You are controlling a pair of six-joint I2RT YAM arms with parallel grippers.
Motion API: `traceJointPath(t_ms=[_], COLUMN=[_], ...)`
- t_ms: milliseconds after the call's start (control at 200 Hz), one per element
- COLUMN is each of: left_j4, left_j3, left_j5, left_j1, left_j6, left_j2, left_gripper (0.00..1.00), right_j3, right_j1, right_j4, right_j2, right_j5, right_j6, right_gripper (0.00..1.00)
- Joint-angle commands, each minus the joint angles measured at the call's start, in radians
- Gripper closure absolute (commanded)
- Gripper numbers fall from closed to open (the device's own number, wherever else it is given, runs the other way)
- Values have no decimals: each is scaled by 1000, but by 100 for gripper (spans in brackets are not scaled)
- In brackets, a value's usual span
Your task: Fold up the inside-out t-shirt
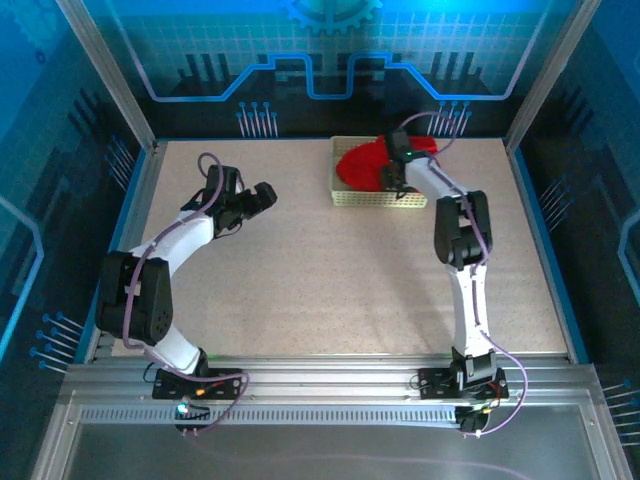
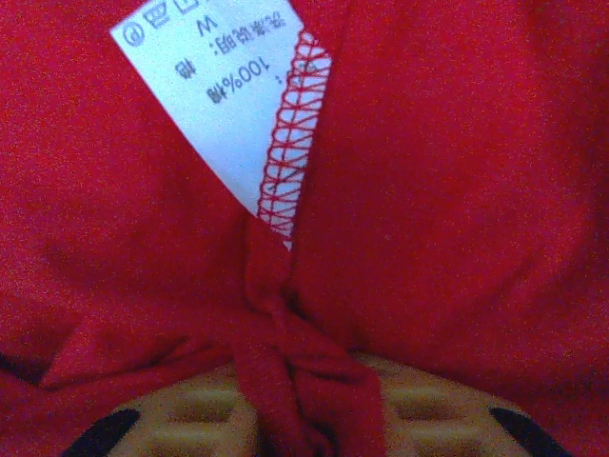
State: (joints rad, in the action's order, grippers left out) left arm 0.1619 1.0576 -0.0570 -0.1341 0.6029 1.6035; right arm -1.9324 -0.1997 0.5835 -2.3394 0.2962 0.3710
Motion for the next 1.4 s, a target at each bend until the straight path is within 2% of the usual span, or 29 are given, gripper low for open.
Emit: traceJointPath(t_ms=[0, 100, 390, 550, 695, 850, 1090, 1396], left_j4=[33, 40, 61, 85, 104, 111, 116, 125], left_j3=[-17, -25, -57, -59, -59, -61, -66, -111], left_j5=[9, 9, 27, 40, 52, 52, 41, 9], left_j1=[-1, -2, -2, 0, 0, -1, -1, -1], left_j6=[-12, -15, -32, -46, -54, -49, -42, -55], left_j2=[-41, -58, -121, -156, -179, -193, -231, -307], left_gripper=[1, 1, 1, 1, 1, 1, 1, 1], right_j3=[91, 96, 11, -114, -168, -211, -42, -12], right_j1=[92, 129, 299, 366, 421, 446, 413, 388], right_j4=[-47, -26, 24, 102, 133, 142, -25, -62], right_j2=[106, 130, 90, 19, 18, 9, 297, 512], right_j5=[-28, 65, 4, 44, 92, 72, -91, -94], right_j6=[58, 19, 16, 45, 100, 90, 52, 50], right_gripper=[75, 76, 82, 84, 84, 87, 91, 99])
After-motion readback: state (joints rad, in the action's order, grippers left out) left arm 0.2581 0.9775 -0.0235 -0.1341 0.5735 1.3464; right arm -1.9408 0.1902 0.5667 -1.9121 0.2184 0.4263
